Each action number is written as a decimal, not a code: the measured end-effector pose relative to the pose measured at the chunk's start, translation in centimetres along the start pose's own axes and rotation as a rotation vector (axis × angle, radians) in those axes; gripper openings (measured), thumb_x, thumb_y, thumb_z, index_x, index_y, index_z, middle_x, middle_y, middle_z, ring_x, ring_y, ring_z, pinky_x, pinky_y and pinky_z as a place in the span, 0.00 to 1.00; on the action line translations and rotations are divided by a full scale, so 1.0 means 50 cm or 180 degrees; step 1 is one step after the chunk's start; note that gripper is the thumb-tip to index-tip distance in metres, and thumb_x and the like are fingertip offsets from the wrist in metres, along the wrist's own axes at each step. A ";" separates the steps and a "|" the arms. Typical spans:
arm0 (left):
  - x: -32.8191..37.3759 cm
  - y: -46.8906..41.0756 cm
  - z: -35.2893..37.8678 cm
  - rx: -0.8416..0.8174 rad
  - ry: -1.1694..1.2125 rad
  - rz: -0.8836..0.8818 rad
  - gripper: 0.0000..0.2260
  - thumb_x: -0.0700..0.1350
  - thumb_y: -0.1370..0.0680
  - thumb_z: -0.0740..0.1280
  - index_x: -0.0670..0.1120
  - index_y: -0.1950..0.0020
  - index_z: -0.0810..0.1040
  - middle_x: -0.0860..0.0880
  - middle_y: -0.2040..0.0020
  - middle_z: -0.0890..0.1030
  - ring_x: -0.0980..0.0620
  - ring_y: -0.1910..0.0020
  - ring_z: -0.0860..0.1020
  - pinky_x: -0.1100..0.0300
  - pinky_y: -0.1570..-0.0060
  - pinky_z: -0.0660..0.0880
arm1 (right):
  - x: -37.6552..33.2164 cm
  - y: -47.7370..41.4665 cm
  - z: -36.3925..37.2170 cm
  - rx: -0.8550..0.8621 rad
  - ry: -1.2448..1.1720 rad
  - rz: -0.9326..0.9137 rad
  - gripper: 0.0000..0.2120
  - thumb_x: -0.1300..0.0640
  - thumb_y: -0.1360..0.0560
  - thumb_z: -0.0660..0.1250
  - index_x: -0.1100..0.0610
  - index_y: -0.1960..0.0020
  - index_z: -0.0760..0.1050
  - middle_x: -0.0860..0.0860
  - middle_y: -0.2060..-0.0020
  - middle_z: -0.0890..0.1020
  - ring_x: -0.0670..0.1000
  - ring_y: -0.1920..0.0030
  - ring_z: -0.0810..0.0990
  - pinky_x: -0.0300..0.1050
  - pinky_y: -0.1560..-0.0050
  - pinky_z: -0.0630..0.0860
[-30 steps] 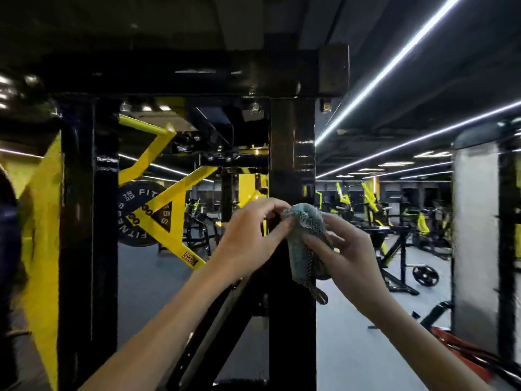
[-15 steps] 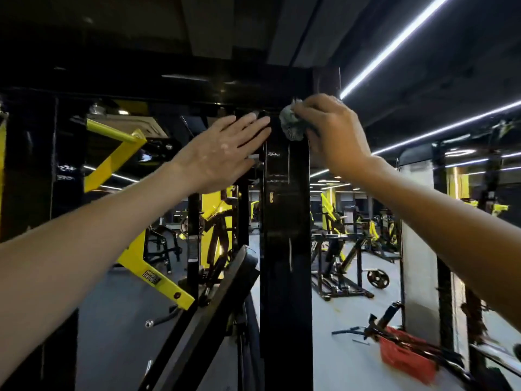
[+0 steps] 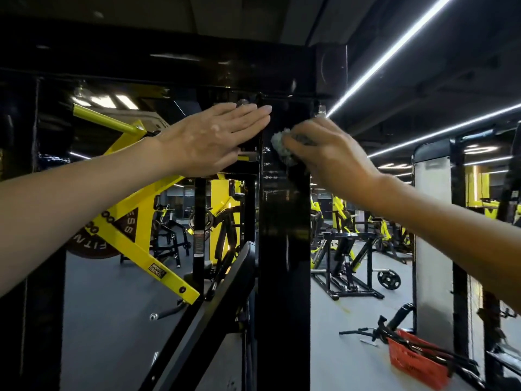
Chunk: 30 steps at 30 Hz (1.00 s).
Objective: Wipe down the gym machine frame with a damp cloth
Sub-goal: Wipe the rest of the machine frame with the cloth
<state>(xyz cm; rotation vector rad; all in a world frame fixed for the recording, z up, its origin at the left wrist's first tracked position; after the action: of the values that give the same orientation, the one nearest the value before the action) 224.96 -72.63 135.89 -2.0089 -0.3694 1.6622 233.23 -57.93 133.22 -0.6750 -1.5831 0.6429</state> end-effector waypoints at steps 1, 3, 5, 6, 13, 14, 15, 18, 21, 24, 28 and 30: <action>-0.005 0.001 0.001 -0.0020 -0.0068 0.0021 0.30 0.48 0.19 0.52 0.44 0.19 0.46 0.45 0.19 0.48 0.49 0.21 0.48 0.55 0.24 0.43 | 0.020 -0.030 -0.004 0.0016 0.0070 0.0073 0.12 0.71 0.27 0.69 0.64 0.45 0.81 0.61 0.50 0.80 0.62 0.52 0.77 0.52 0.61 0.80; -0.010 -0.001 0.003 -0.0047 -0.0253 0.0053 0.31 0.48 0.20 0.55 0.45 0.19 0.46 0.45 0.19 0.48 0.47 0.21 0.49 0.52 0.24 0.46 | 0.044 -0.075 -0.010 0.0112 0.0193 0.0306 0.11 0.71 0.27 0.69 0.64 0.46 0.81 0.60 0.52 0.79 0.62 0.54 0.76 0.51 0.61 0.77; -0.013 -0.007 -0.001 -0.0050 -0.0334 0.0085 0.31 0.48 0.20 0.55 0.46 0.19 0.47 0.43 0.19 0.49 0.44 0.21 0.52 0.49 0.25 0.49 | 0.028 -0.072 -0.005 0.0287 0.0196 0.0376 0.12 0.72 0.29 0.70 0.64 0.47 0.81 0.59 0.56 0.79 0.61 0.57 0.76 0.48 0.62 0.74; -0.014 -0.007 -0.001 -0.0061 -0.0328 0.0100 0.31 0.49 0.20 0.54 0.46 0.19 0.48 0.43 0.19 0.50 0.43 0.21 0.52 0.48 0.25 0.49 | 0.005 -0.048 0.000 0.0367 0.0103 0.0325 0.13 0.73 0.30 0.71 0.65 0.47 0.81 0.59 0.57 0.79 0.60 0.58 0.76 0.46 0.61 0.73; -0.007 -0.003 -0.002 0.0099 -0.0342 0.0255 0.29 0.48 0.19 0.54 0.42 0.20 0.49 0.43 0.20 0.50 0.46 0.22 0.51 0.53 0.25 0.45 | -0.072 0.054 0.024 -0.0242 -0.0410 -0.0378 0.15 0.72 0.27 0.65 0.65 0.43 0.80 0.59 0.52 0.81 0.59 0.53 0.78 0.51 0.60 0.81; -0.008 -0.002 -0.005 0.0085 -0.0343 0.0264 0.30 0.48 0.19 0.55 0.42 0.20 0.49 0.43 0.20 0.50 0.46 0.22 0.51 0.53 0.25 0.45 | -0.041 0.022 0.021 -0.0173 -0.0288 -0.0319 0.15 0.72 0.28 0.68 0.64 0.43 0.80 0.58 0.53 0.80 0.59 0.53 0.77 0.51 0.61 0.81; -0.008 -0.001 -0.008 0.0073 -0.0346 0.0278 0.30 0.48 0.20 0.56 0.42 0.20 0.49 0.43 0.20 0.51 0.47 0.22 0.51 0.52 0.24 0.46 | -0.009 -0.014 0.013 -0.0050 -0.0135 -0.0225 0.15 0.72 0.29 0.71 0.63 0.43 0.81 0.58 0.53 0.80 0.59 0.53 0.77 0.51 0.61 0.80; -0.008 0.001 -0.010 0.0034 -0.0285 0.0279 0.31 0.47 0.20 0.56 0.42 0.20 0.49 0.43 0.19 0.51 0.47 0.21 0.51 0.52 0.24 0.47 | 0.055 -0.075 -0.002 0.0155 0.0116 0.0261 0.16 0.71 0.31 0.73 0.62 0.44 0.82 0.59 0.53 0.81 0.63 0.54 0.78 0.51 0.58 0.79; -0.003 0.000 -0.005 0.0049 -0.0143 0.0203 0.29 0.48 0.19 0.53 0.42 0.20 0.49 0.43 0.19 0.51 0.47 0.21 0.51 0.53 0.24 0.47 | -0.001 -0.022 0.002 0.0458 0.0088 0.0373 0.15 0.72 0.31 0.72 0.64 0.46 0.82 0.59 0.55 0.81 0.61 0.58 0.78 0.46 0.59 0.75; 0.003 0.001 -0.003 0.0041 -0.0096 0.0128 0.29 0.50 0.20 0.48 0.41 0.20 0.49 0.43 0.19 0.51 0.47 0.20 0.51 0.54 0.24 0.45 | -0.115 0.104 0.026 0.0306 -0.0365 0.0089 0.13 0.71 0.27 0.66 0.67 0.43 0.80 0.59 0.51 0.82 0.59 0.56 0.78 0.49 0.61 0.81; 0.020 -0.009 -0.011 -0.0021 -0.0070 0.0273 0.28 0.48 0.19 0.50 0.40 0.20 0.49 0.42 0.20 0.52 0.46 0.20 0.51 0.53 0.23 0.46 | -0.147 0.139 0.030 -0.0268 -0.0586 -0.0334 0.14 0.64 0.24 0.62 0.64 0.41 0.79 0.58 0.52 0.81 0.58 0.52 0.78 0.47 0.65 0.81; 0.020 -0.011 -0.012 -0.0089 -0.0073 0.0295 0.29 0.47 0.19 0.52 0.40 0.20 0.49 0.42 0.19 0.51 0.46 0.20 0.51 0.52 0.23 0.48 | -0.094 0.075 0.016 -0.0138 -0.0450 -0.0155 0.13 0.69 0.25 0.62 0.63 0.43 0.80 0.58 0.54 0.80 0.57 0.53 0.76 0.45 0.65 0.77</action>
<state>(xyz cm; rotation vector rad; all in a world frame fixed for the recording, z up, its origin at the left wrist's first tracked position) 225.83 -71.79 135.46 -2.0570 -0.3135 1.7462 233.11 -58.87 127.24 -0.6325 -1.7434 0.6333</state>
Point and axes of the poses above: each hand's wrist, its own y-axis away from the middle knuckle, its own z-axis out of the palm, x = y × z, the point moved 7 cm from there along -y, towards the middle knuckle
